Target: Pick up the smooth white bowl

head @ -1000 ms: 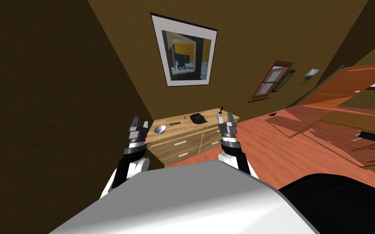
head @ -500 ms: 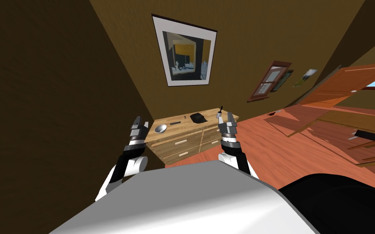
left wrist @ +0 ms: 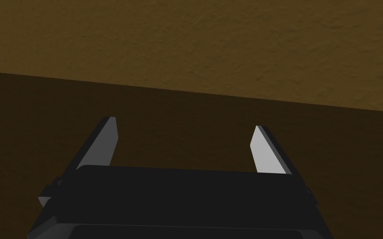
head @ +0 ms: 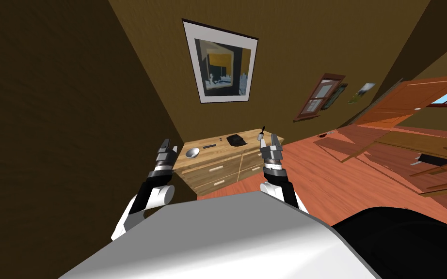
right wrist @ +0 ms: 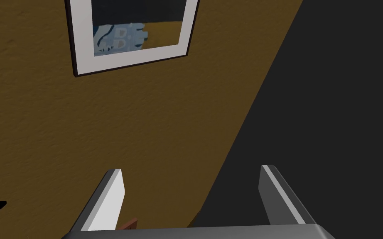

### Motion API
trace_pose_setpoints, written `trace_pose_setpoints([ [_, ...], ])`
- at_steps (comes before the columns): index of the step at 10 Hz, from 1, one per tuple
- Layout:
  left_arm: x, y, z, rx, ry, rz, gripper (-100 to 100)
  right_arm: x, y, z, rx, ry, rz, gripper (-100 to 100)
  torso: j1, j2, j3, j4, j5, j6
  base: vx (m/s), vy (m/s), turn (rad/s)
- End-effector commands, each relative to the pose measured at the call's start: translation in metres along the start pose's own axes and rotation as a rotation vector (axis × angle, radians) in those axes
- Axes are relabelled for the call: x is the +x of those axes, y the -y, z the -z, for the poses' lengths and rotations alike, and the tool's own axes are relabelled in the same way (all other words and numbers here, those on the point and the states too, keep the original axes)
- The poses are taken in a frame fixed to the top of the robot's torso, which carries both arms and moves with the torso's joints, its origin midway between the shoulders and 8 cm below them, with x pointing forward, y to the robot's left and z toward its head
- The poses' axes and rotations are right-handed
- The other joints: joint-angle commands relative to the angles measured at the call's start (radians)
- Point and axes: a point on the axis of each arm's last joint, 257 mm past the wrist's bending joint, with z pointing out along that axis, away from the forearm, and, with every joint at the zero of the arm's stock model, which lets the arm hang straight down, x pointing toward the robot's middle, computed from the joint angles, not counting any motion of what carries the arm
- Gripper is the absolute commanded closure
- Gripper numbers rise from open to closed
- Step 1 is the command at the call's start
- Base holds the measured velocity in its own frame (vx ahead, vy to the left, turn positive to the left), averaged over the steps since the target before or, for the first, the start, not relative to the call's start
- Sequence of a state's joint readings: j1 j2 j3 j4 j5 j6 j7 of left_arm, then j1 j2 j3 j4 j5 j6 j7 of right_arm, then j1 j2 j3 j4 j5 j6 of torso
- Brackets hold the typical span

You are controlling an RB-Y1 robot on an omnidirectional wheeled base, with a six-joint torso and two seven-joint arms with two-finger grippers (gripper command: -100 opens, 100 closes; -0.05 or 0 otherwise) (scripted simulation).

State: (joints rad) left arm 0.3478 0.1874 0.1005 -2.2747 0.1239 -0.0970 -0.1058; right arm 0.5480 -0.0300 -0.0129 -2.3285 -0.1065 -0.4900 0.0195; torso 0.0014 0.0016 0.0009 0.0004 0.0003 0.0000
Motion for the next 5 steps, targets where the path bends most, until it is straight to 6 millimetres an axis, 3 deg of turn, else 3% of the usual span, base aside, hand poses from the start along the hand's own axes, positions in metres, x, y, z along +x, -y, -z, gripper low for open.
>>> trace_pose_setpoints([
  [1,-0.003,-0.011,-0.002,-0.044,-0.002,-0.001,-100,0.0,0.0,0.0,0.0,0.0,0.0,0,0.0,0.0,0.0,0.0,0.0,0.0,-0.024,0.022,-0.008],
  [5,-0.012,-0.029,-0.008,-0.12,0.003,-0.007,-100,0.0,0.0,0.0,0.0,0.0,0.0,0,0.0,0.0,0.0,0.0,0.0,0.0,-0.02,0.018,-0.011],
])
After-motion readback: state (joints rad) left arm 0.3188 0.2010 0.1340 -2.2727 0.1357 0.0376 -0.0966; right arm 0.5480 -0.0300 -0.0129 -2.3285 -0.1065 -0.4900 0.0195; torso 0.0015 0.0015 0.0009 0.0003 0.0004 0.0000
